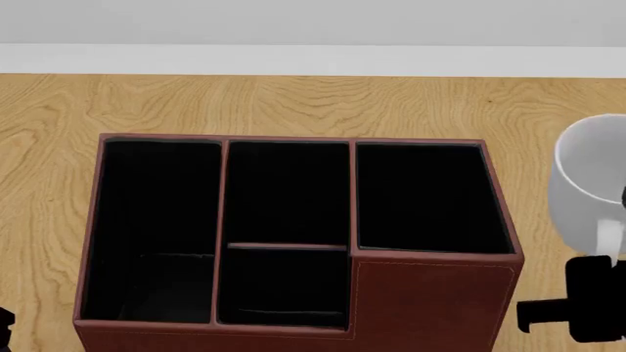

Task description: Pick up the white mug and place it to the right of the caddy.

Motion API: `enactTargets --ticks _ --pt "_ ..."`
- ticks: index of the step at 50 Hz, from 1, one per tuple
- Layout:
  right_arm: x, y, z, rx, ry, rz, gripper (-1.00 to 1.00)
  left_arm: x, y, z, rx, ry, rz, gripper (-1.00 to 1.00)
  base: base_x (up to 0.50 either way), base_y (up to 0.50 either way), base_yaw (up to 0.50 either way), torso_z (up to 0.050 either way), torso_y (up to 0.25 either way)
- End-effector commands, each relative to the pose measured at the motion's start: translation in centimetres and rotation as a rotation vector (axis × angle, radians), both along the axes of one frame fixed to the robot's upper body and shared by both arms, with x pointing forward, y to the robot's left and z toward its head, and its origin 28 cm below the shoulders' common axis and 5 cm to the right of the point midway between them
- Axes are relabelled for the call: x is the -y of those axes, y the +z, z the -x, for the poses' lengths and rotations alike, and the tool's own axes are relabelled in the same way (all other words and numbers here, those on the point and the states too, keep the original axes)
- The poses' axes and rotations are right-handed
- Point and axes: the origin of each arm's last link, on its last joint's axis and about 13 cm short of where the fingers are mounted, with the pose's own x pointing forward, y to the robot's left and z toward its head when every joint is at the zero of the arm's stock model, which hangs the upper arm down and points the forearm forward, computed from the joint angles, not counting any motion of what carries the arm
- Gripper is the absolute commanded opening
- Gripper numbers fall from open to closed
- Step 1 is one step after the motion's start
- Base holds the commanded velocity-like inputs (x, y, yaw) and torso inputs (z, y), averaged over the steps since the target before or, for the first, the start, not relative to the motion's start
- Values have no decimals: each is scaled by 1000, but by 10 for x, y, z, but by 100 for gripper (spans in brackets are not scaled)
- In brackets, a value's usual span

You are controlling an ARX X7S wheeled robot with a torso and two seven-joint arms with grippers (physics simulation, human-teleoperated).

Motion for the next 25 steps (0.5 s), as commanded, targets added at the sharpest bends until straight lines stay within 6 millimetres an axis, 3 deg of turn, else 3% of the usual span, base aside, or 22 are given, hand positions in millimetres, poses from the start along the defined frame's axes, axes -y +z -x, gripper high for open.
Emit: enactTargets --ticks 1,25 --pt "6 -8 -3 0 -16 0 -100 0 0 0 0 -2 -1 100 0 0 0 0 0" --pt "10 -34 -7 -36 -7 -52 -100 3 4 4 8 -9 -10 100 0 0 0 0 1"
